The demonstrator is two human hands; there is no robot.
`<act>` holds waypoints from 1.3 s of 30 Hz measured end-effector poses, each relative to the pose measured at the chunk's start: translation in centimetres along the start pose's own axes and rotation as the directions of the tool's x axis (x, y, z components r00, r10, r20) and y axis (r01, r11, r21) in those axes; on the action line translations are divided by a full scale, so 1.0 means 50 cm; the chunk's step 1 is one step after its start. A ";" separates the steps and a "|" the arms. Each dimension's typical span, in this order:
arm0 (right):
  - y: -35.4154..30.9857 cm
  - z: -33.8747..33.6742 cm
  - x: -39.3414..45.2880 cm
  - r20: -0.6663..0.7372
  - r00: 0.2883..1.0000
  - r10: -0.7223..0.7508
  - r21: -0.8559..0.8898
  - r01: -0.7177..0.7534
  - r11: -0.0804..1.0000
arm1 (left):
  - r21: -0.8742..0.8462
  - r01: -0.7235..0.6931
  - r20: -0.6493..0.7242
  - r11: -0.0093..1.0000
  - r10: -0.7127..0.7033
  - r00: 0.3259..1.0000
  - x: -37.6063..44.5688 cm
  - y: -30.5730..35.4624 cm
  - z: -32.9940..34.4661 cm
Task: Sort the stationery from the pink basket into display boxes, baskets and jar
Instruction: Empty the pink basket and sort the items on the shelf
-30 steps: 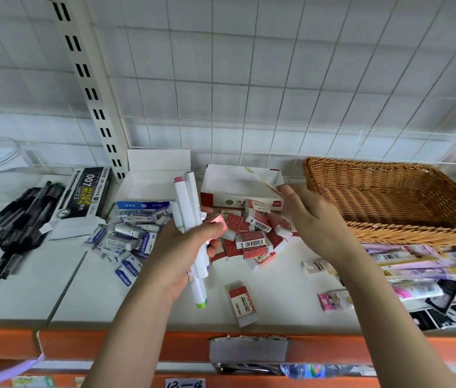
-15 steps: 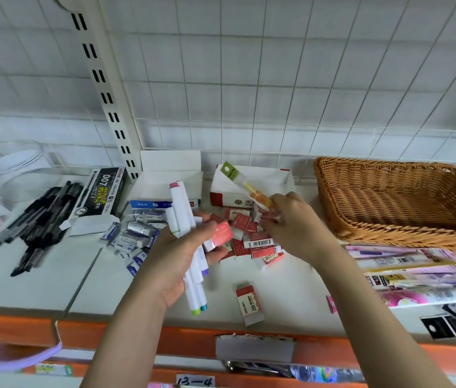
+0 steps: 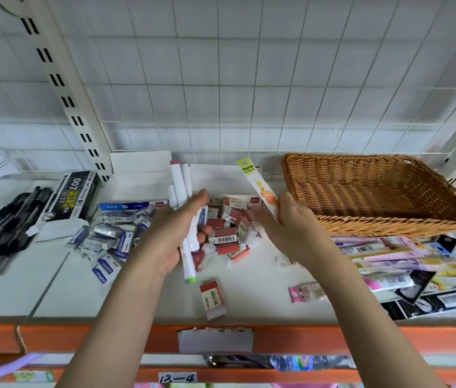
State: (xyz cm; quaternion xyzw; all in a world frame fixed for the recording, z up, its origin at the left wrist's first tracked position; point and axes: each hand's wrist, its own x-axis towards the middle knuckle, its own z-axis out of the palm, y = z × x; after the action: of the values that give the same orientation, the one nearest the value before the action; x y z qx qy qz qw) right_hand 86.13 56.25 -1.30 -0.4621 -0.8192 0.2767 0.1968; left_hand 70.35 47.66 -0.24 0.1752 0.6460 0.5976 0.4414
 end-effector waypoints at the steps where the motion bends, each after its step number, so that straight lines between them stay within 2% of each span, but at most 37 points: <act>1: 0.008 -0.003 -0.007 0.001 1.000 -0.013 -0.002 0.013 1.000 | -0.030 0.009 0.005 1.000 -0.009 1.000 -0.001 -0.002 0.001; 7: 0.046 0.008 -0.047 -0.005 0.991 -0.133 0.052 0.133 0.990 | -0.306 0.039 0.085 0.951 -0.013 0.996 -0.038 -0.039 -0.023; 11: 0.041 0.031 -0.081 -0.031 0.995 -0.093 0.079 0.096 0.992 | -0.484 0.039 0.155 0.874 0.041 0.987 -0.064 -0.069 -0.059; 13: 0.038 0.045 -0.096 -0.045 0.993 -0.107 0.066 0.110 0.992 | -0.498 0.044 0.195 0.866 0.063 0.979 -0.080 -0.073 -0.075; 15: 0.031 0.057 -0.105 -0.045 0.991 -0.123 0.053 0.125 0.991 | -0.507 0.026 0.147 0.861 0.057 0.987 -0.090 -0.073 -0.084; 19: 0.014 0.074 -0.112 -0.053 0.995 -0.084 0.053 0.087 0.995 | -0.347 -0.036 0.022 0.937 0.047 0.999 -0.073 -0.047 -0.079; 23: 0.003 0.075 -0.111 -0.068 0.997 -0.042 0.023 0.043 0.999 | -0.105 -0.060 0.050 0.993 0.065 0.997 -0.033 -0.016 -0.050; 29: -0.006 0.067 -0.124 -0.118 0.993 0.000 -0.024 -0.002 1.000 | 0.112 -0.166 0.157 0.980 0.147 0.977 -0.007 -0.003 -0.038; 31: -0.008 0.065 -0.128 -0.109 0.994 0.026 -0.033 -0.030 0.999 | 0.193 -0.215 0.167 0.957 0.184 0.969 -0.006 0.000 -0.042; 34: -0.013 0.069 -0.127 -0.119 0.992 0.037 -0.053 -0.044 0.998 | 0.348 -0.353 0.177 0.868 0.309 0.934 -0.005 0.002 -0.047; 39: -0.021 0.078 -0.116 -0.133 0.991 0.031 -0.052 -0.038 0.998 | 0.486 -0.531 0.317 0.694 0.427 0.847 0.012 -0.022 -0.041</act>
State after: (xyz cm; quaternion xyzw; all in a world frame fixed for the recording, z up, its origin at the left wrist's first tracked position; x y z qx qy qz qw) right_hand 86.06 49.74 -4.00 -0.4988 -0.8034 0.2265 0.2331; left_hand 68.74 46.61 -1.68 0.5116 0.6801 0.4590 0.2551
